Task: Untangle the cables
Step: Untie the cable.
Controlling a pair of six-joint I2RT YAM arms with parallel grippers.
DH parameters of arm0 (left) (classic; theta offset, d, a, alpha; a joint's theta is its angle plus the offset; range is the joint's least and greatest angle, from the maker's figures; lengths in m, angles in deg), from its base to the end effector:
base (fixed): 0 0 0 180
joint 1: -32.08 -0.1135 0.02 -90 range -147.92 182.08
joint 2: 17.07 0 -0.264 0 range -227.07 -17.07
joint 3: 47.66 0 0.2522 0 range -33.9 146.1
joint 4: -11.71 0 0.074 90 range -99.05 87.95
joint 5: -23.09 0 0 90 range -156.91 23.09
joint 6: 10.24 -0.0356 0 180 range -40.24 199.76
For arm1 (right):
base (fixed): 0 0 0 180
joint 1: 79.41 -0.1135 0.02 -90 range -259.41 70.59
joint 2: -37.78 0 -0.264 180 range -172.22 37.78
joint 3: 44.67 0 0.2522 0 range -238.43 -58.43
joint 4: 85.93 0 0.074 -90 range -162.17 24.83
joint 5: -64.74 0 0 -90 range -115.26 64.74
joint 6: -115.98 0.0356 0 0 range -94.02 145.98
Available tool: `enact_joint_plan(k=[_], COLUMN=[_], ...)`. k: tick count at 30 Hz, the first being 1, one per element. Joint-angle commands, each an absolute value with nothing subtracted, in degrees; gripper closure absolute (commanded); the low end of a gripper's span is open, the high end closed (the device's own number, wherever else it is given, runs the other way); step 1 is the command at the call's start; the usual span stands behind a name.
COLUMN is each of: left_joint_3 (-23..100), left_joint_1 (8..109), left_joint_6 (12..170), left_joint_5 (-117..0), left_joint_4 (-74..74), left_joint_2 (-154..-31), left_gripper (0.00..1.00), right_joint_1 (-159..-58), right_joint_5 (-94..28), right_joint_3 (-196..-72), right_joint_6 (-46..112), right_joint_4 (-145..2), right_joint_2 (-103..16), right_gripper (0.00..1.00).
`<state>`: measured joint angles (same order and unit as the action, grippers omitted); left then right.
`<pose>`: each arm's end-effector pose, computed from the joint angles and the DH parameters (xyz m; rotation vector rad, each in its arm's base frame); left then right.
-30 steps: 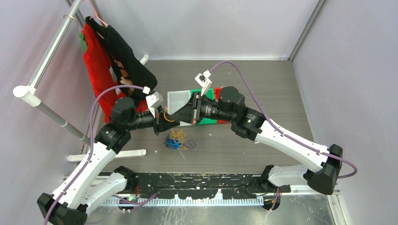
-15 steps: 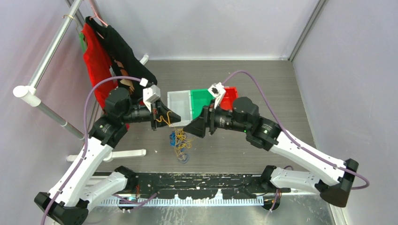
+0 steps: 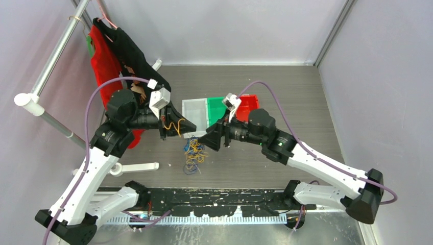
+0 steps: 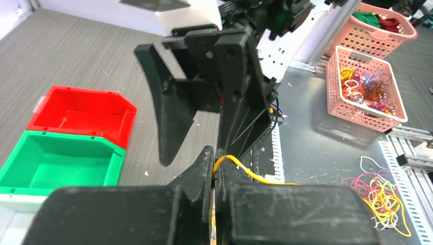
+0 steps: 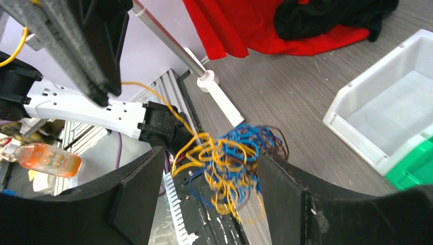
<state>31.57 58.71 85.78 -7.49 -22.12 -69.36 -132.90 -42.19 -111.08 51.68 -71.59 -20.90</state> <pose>0.1425 -0.1057 0.4256 1.0879 1.4366 -1.2812 0.1345 0.1991 0.3605 -0.6775 1.7247 1.2536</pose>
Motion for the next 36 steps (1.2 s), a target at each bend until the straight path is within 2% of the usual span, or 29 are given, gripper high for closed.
enact_joint_plan(k=[1,8,16,31,36], left_joint_3=[34.56,37.04,40.08,43.36,44.74], left_joint_1=[58.91,58.88,58.97,59.03,59.05], left_joint_6=[88.04,88.69,89.55,91.85,92.48], left_joint_5=[-3.78,-3.04,-2.40,-1.80,-1.61], left_joint_4=[-21.61,-21.60,-21.43,-19.96,-19.52], left_joint_2=[-70.11,-71.51,-72.86,-73.94,-74.65], left_gripper=[1.00,1.00,1.00,1.00,1.00], right_joint_1=[-132.91,-132.90,-132.99,-136.81,-138.71], right_joint_5=[-46.95,-48.32,-43.28,-32.85,-26.47], right_joint_3=[-115.06,-115.63,-112.42,-110.81,-107.98], right_joint_6=[50.88,54.92,62.25,58.17,56.11], right_joint_4=[-82.41,-90.20,-100.74,-97.95,-97.11], right_joint_2=[-24.91,-31.95,-37.28,-39.80,-39.93], right_gripper=[0.29,0.33,0.50,0.56,0.55])
